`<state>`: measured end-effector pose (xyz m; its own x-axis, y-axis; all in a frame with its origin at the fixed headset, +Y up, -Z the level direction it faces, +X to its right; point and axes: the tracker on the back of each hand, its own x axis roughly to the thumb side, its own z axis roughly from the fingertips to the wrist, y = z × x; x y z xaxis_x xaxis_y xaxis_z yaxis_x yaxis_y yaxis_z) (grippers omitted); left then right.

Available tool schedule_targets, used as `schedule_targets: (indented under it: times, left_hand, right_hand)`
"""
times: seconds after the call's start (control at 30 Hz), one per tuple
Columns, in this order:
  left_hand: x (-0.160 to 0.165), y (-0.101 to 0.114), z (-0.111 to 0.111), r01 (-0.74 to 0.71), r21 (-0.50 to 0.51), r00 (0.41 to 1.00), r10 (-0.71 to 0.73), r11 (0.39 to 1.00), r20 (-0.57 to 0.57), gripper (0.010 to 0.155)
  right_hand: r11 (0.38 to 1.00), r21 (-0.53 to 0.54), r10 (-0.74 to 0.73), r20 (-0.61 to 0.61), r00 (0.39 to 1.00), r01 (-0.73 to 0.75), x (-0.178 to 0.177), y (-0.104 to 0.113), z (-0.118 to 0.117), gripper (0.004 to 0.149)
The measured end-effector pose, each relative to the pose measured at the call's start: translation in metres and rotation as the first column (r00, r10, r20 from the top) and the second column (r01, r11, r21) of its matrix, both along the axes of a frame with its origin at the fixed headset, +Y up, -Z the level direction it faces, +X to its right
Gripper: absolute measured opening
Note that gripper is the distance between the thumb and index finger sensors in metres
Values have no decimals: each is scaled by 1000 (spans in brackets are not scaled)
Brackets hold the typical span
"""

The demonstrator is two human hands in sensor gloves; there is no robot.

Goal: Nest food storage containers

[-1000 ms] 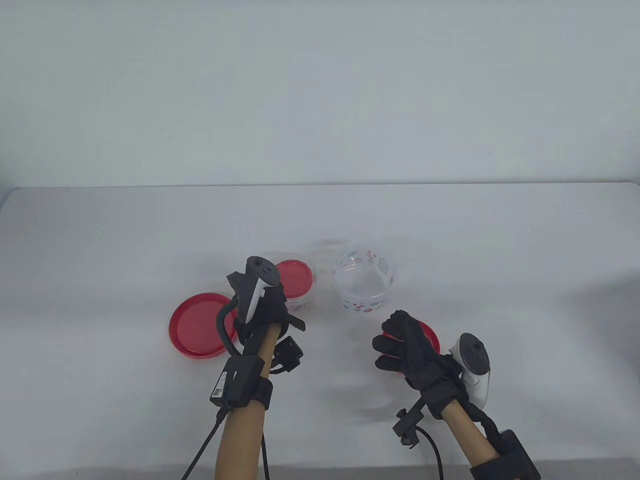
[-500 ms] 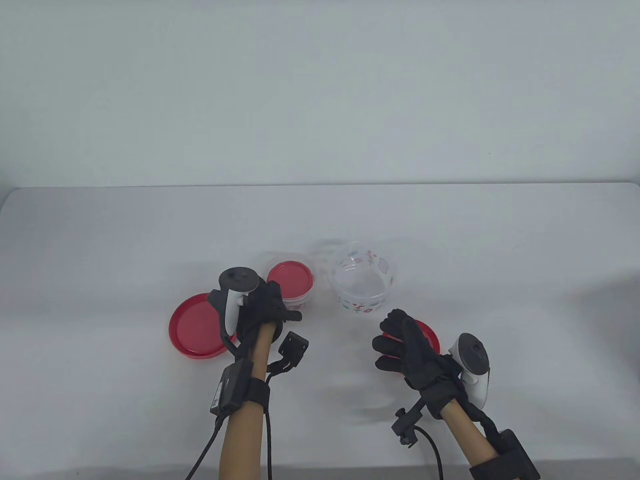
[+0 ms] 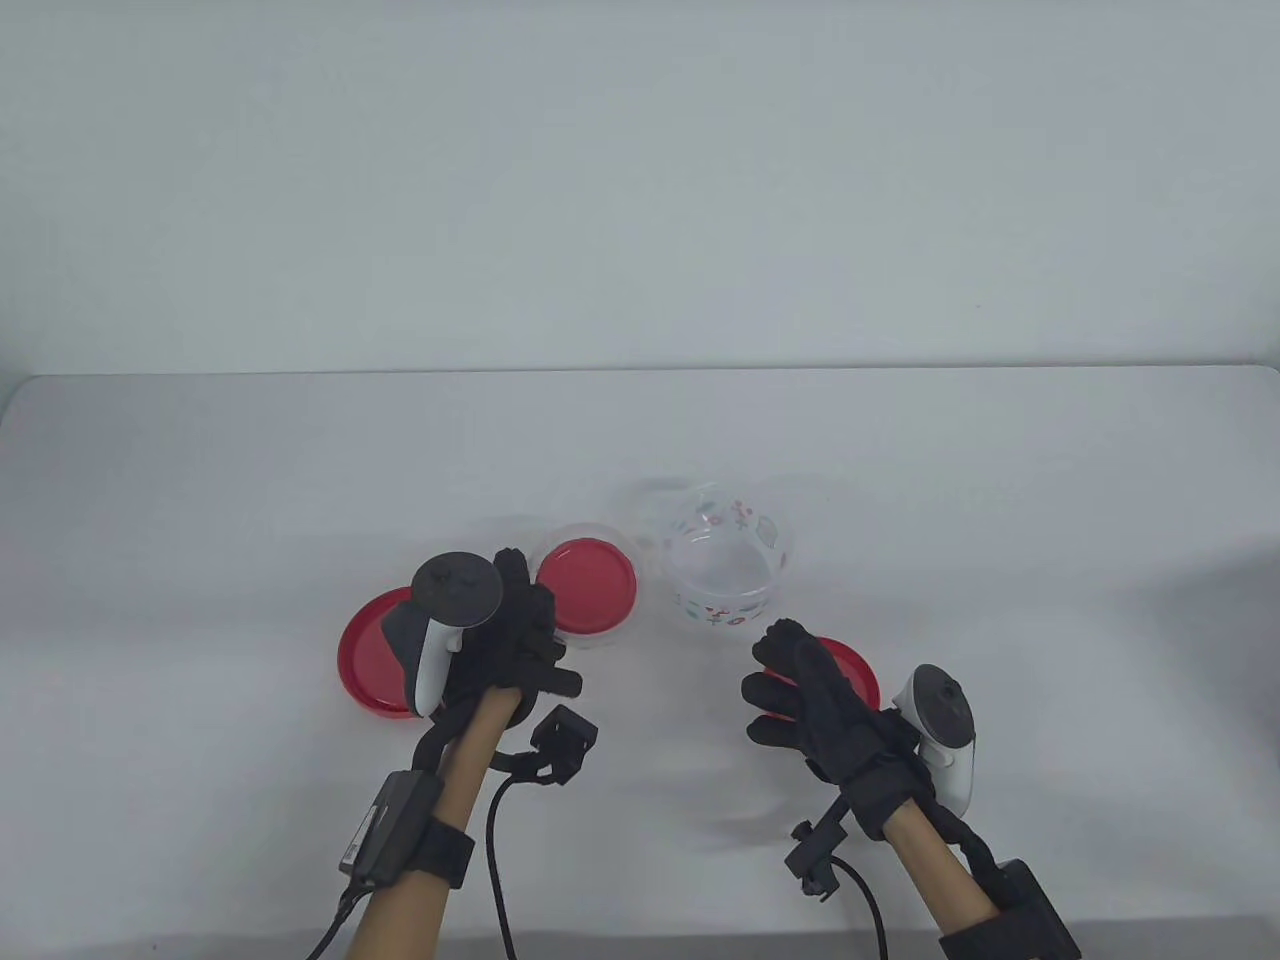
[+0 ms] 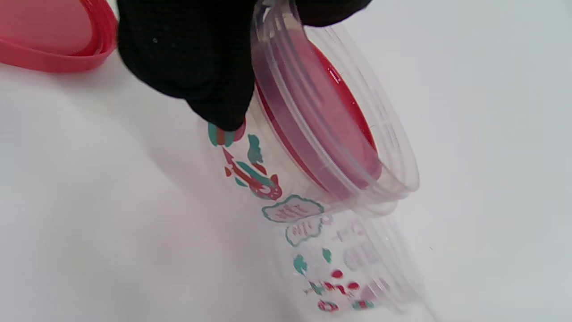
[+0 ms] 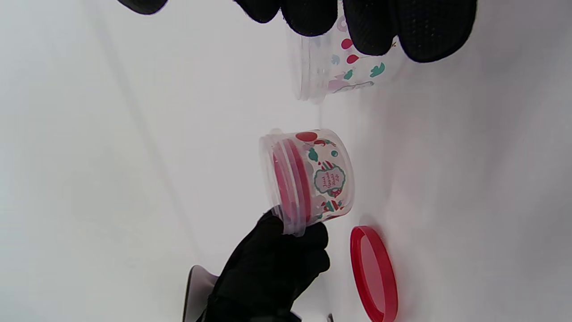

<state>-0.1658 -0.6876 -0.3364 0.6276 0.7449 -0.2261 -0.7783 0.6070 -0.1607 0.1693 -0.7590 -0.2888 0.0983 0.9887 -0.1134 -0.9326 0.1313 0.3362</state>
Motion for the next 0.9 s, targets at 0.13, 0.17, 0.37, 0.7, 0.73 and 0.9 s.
schedule_targets:
  times: [0.13, 0.17, 0.37, 0.7, 0.73, 0.9]
  left_hand:
    - [14, 18, 31, 16, 40, 993, -20, 999, 116, 64]
    - [17, 20, 36, 22, 48, 990, -28, 999, 139, 64]
    - [44, 28, 73, 11, 134, 964, -46, 991, 262, 63]
    - [75, 25, 103, -64, 140, 919, 4, 988, 394, 67]
    - [75, 24, 103, -86, 131, 916, 27, 988, 400, 67]
    - [64, 21, 91, -170, 206, 931, 88, 964, 355, 61]
  right_hand:
    - [1000, -3, 16, -51, 999, -16, -4, 0, 2, 73]
    - [1000, -2, 18, -62, 998, -18, -5, 0, 2, 74]
    - [1000, 26, -7, -158, 987, 12, -15, 4, 8, 80]
    - [999, 53, 3, -204, 979, 8, -20, 11, 14, 83]
    - [999, 43, -18, -200, 980, 27, -19, 12, 14, 82]
    - [999, 39, -6, -146, 989, 12, -7, 21, 12, 80]
